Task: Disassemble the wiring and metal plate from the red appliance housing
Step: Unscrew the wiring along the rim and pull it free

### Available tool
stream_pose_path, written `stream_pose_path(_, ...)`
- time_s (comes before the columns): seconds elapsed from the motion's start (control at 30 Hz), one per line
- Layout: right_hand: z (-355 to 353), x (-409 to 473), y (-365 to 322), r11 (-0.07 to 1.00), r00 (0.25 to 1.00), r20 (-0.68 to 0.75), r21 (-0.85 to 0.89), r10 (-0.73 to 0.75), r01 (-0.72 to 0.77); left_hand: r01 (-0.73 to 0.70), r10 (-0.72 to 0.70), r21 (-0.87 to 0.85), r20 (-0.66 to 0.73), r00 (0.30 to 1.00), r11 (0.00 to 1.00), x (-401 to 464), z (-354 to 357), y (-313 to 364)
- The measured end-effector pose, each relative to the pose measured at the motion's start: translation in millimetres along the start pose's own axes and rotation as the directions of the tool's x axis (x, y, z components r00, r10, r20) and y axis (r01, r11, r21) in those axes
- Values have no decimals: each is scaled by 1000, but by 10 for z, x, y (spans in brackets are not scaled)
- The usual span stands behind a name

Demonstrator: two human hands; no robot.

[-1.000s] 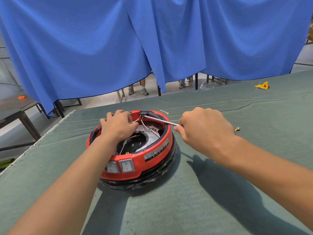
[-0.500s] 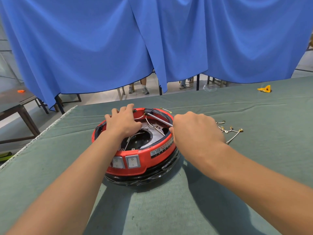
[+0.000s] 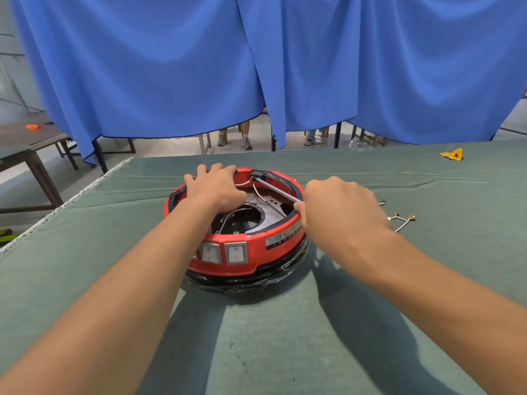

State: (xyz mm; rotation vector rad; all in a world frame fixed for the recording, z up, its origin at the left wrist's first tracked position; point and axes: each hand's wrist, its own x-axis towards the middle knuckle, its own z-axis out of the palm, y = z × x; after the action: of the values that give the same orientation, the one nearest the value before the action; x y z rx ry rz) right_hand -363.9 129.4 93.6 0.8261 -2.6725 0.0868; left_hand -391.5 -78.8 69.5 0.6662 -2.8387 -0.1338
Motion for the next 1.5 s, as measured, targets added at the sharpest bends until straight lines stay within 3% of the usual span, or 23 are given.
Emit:
stream_pose_path(0.23, 56, 78, 231, 993, 990, -84, -48, -115, 111, 21, -20, -75, 16, 1000, 997, 9, -13, 7)
stream_pose_path(0.7, 86, 152, 448, 976, 975, -89, -100, -202, 193, 36, -38, -130, -13, 999, 991, 1, -7, 20)
stream_pose_path(0.83, 121, 129, 286, 957, 950, -126, -78, -287, 279, 38, -44, -157, -33, 998, 987, -12, -13, 8)
stream_pose_path(1.1, 92, 36, 322, 975, 966, -142, -61, -218, 211, 52, -69, -226, -68, 995, 973, -13, 7, -4)
stream_pose_path(1.27, 178, -2, 356, 990, 988, -142, 123, -52, 70, 16, -43, -240, -108, 993, 971, -76, -69, -38)
stream_pose_path(1.37, 241, -11, 349, 973, 991, -135, 230, 22, 10, -30, 17, -115, -114, 993, 993, -114, -102, -80)
stream_pose_path(1.5, 321, 10, 334, 948, 986, -138, 314, 88, -41, -83, 120, 316, -100, 988, 945, -157, -166, -169)
